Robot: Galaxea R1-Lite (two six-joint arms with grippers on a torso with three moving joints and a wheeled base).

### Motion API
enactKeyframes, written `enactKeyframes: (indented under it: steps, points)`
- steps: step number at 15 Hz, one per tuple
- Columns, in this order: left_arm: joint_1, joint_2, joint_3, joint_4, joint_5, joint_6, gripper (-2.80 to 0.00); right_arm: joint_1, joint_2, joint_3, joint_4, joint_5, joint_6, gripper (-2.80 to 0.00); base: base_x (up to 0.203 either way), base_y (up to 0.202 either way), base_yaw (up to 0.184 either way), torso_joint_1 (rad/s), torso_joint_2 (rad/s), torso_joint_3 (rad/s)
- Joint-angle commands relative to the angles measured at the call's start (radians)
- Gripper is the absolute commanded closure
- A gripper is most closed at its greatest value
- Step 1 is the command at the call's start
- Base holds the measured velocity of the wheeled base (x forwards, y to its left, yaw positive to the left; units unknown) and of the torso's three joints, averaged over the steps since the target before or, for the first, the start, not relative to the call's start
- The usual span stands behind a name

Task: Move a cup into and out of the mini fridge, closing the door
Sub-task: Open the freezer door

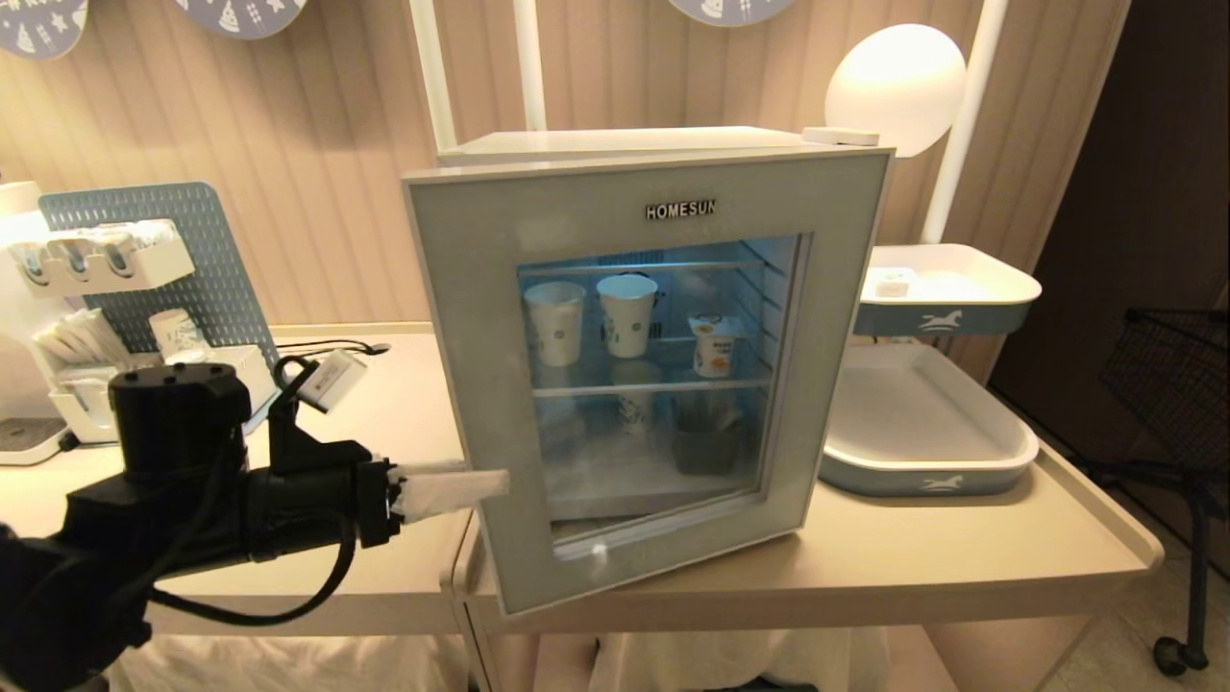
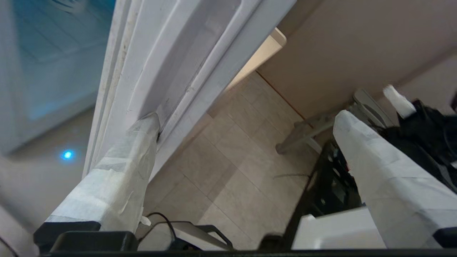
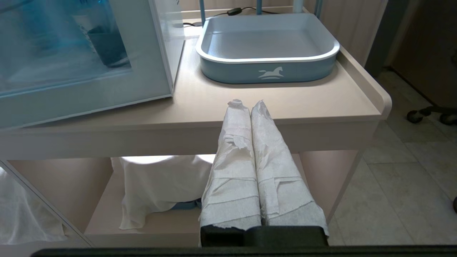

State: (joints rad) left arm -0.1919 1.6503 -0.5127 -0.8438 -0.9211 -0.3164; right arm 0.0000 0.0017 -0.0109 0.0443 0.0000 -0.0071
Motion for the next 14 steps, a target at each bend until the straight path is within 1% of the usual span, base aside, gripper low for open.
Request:
enactKeyframes:
  steps: [1, 5, 7, 8, 10, 13, 14]
  points:
    - [0.003, -0.100, 0.061, -0.006, 0.002, 0.002, -2.80, 0.000, 0.001, 0.000, 0.000, 0.000, -0.001, 0.00, 0.000, 0.000, 0.000, 0.000, 0.00, 0.000]
    - [-0.012, -0.293, 0.175, 0.007, -0.034, 0.003, -2.80, 0.000, 0.001, 0.000, 0.000, 0.000, -0.001, 0.00, 0.000, 0.000, 0.000, 0.000, 0.00, 0.000]
    - [-0.025, -0.413, 0.221, 0.050, -0.040, 0.003, -2.80, 0.000, 0.001, 0.000, 0.000, 0.000, -0.001, 0.00, 0.000, 0.000, 0.000, 0.000, 0.00, 0.000]
    - [-0.028, -0.477, 0.231, 0.103, -0.040, 0.003, -2.80, 0.000, 0.001, 0.000, 0.000, 0.000, -0.001, 0.00, 0.000, 0.000, 0.000, 0.000, 0.00, 0.000]
    - [-0.027, -0.555, 0.234, 0.269, -0.022, 0.006, -2.80, 0.000, 0.001, 0.000, 0.000, 0.000, -0.001, 0.00, 0.000, 0.000, 0.000, 0.000, 0.00, 0.000]
    - [-0.012, -0.527, 0.236, 0.293, 0.054, 0.018, -2.80, 0.000, 0.001, 0.000, 0.000, 0.000, -0.001, 0.00, 0.000, 0.000, 0.000, 0.000, 0.00, 0.000]
    - [-0.010, -0.507, 0.233, 0.293, 0.072, 0.022, -0.73, 0.000, 0.001, 0.000, 0.000, 0.000, -0.001, 0.00, 0.000, 0.000, 0.000, 0.000, 0.00, 0.000]
